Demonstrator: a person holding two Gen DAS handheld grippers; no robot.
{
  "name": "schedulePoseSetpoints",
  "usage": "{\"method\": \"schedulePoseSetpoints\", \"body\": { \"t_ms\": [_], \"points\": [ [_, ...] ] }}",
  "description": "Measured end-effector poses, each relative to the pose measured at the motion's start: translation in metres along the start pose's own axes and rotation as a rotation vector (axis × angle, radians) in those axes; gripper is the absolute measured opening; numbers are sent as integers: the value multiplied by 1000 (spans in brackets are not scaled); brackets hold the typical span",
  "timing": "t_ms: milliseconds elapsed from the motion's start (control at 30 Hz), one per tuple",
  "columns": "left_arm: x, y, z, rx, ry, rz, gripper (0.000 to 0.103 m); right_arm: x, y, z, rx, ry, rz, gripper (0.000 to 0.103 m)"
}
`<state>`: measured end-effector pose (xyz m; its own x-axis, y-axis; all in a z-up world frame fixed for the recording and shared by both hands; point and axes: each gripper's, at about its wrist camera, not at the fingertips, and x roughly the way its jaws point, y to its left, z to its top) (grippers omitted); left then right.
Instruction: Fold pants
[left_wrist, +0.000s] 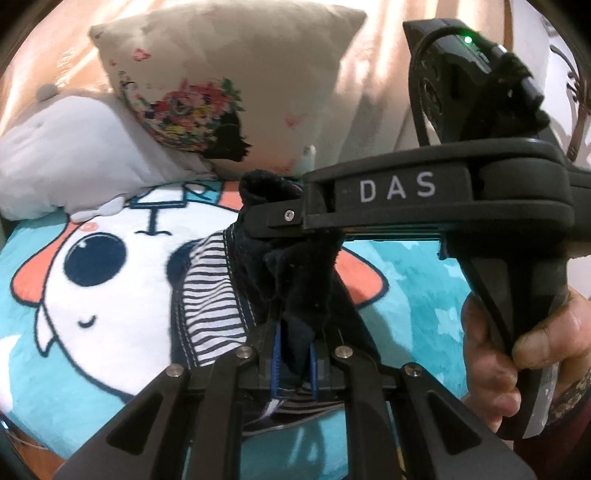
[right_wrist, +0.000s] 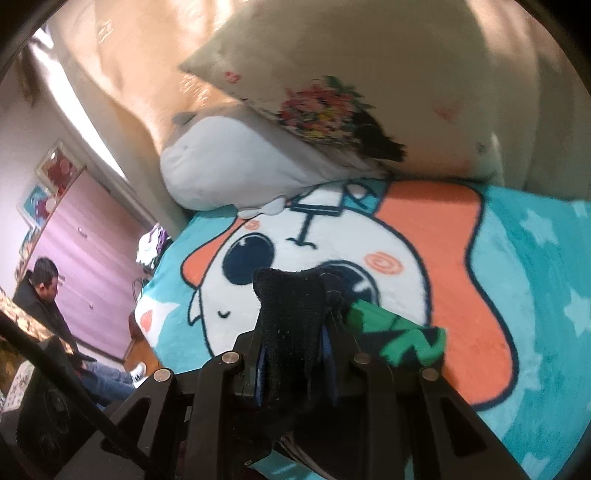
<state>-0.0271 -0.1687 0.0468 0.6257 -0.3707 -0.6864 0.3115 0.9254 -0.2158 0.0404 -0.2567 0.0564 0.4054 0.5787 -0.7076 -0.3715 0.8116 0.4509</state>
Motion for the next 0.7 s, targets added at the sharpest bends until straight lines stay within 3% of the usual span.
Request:
{"method": "schedulePoseSetpoints", "body": {
  "t_ms": [100, 233, 433, 533, 700],
  "points": [
    [-2, -5, -2, 25, 15, -20, 17, -4, -22, -8, 54, -13, 16, 27],
    [-16, -6, -4, 57, 27, -85, 38, -7, -51, -20, 131, -32, 35, 27],
    [-39, 15, -4, 61, 0, -69, 57, -12, -86, -34, 211, -55, -14, 29],
    [-37, 38, 0, 0, -3, -10, 57, -19, -103, -40, 279, -75, -25, 38],
    [-28, 76, 1, -128, 30, 27, 57, -48, -107, -54, 331, -190, 2, 52]
  ]
}}
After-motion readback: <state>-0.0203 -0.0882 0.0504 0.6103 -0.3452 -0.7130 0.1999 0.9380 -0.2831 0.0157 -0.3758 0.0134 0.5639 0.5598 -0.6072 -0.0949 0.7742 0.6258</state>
